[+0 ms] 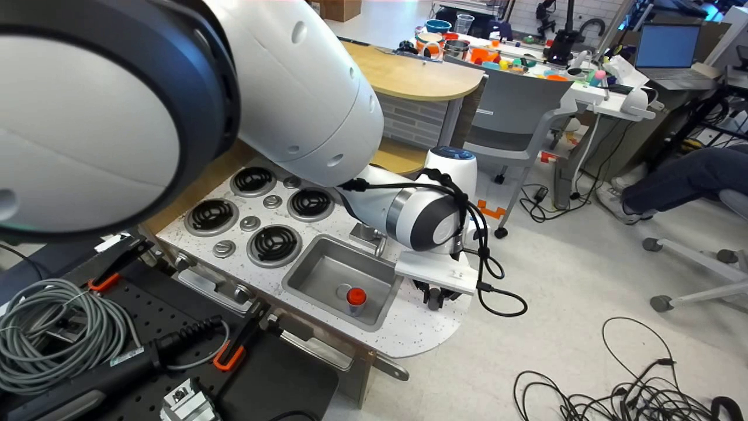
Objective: Move the grey cylindrical object forward
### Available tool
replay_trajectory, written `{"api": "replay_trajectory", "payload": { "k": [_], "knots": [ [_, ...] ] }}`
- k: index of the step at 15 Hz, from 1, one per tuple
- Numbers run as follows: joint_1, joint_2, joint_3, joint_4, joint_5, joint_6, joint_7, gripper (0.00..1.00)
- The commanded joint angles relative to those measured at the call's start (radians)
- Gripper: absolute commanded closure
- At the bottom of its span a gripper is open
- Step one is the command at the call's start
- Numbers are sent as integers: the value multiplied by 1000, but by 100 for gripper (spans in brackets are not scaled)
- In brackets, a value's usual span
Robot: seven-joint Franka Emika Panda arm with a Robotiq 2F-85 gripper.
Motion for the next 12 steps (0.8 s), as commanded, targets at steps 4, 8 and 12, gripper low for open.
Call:
{"api": "replay_trajectory", "payload": {
  "k": [4, 8, 12],
  "knots": [
    [-4, -142, 6, -186, -35, -2, -100, 92],
    [-95, -273, 69, -380, -18, 1, -214, 92],
    [-125, -341, 54, -517, -36, 67, -284, 92]
  ]
}}
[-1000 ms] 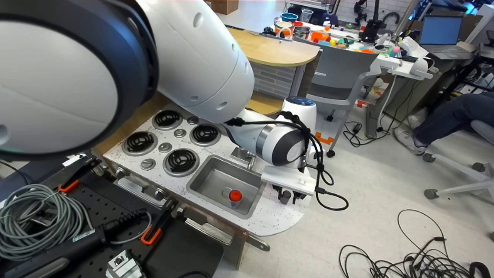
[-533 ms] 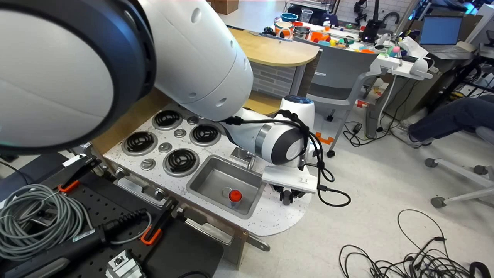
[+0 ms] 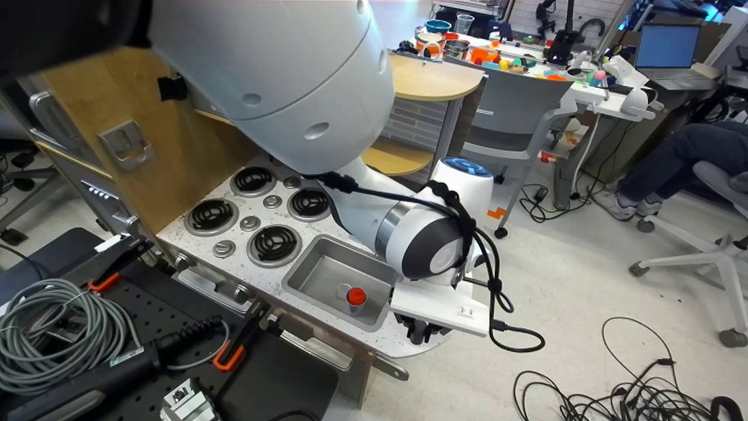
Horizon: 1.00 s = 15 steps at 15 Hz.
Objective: Move the grey cylindrical object forward
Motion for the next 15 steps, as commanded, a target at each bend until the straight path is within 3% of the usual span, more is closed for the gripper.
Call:
{"api": "replay_trajectory", "payload": {
  "k": [1, 7, 15],
  "knots": [
    [-40, -95, 22, -152, -18, 40, -84, 92],
    [-5, -74, 30, -181, -28, 75, -148, 92],
    [97, -37, -12, -158, -103, 125, -108, 92]
  ]
}}
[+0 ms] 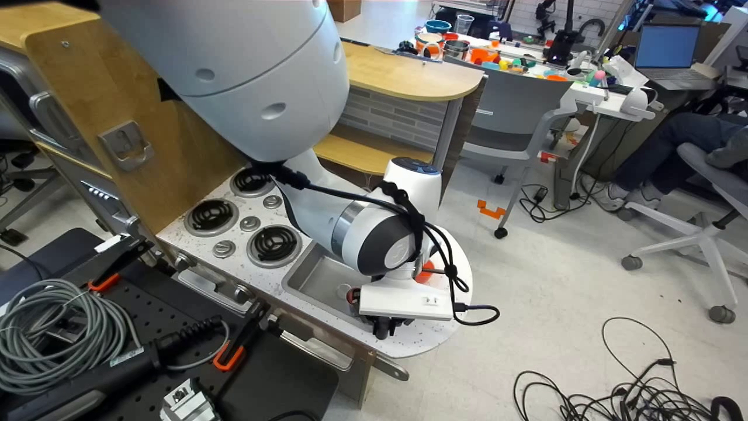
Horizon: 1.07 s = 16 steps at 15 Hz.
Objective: Move the grey cylindrical object forward
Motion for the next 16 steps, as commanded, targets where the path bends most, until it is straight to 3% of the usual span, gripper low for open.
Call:
{"api": "replay_trajectory", "payload": {
  "k": [1, 9, 16],
  "knots": [
    [41, 16, -41, 5, -66, 47, 28, 92],
    [61, 69, -86, 52, -126, 56, 63, 92],
    [42, 103, -56, 108, -105, 39, 70, 92]
  ]
}}
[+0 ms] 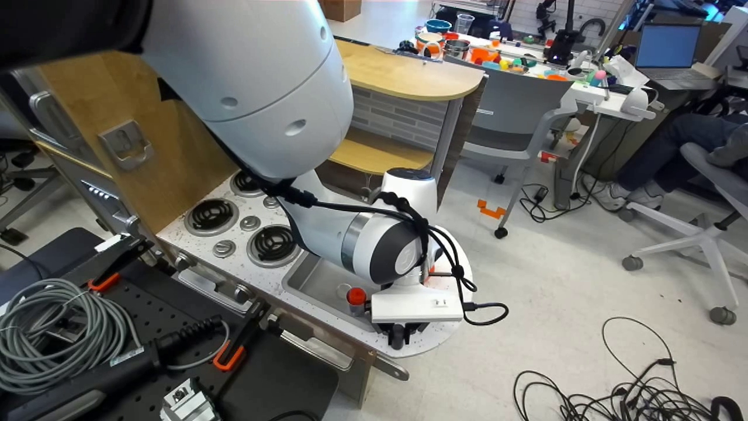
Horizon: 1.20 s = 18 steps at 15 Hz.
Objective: Move the grey cylindrical object forward
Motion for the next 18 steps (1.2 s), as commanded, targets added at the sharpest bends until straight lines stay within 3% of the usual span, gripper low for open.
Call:
{"api": "replay_trajectory", "payload": {
  "k": [1, 7, 8, 9, 15, 18],
  "knots": [
    [-13, 23, 23, 42, 1, -4, 15, 92],
    [-36, 26, 55, 57, 24, -22, 17, 92],
    [-41, 22, 60, 56, 29, -36, 17, 44],
    [-49, 15, 68, 55, 38, -58, 13, 43],
    [-95, -69, 116, 6, 115, -156, 0, 1],
    [-101, -159, 115, -61, 160, -165, 24, 0]
  ]
}}
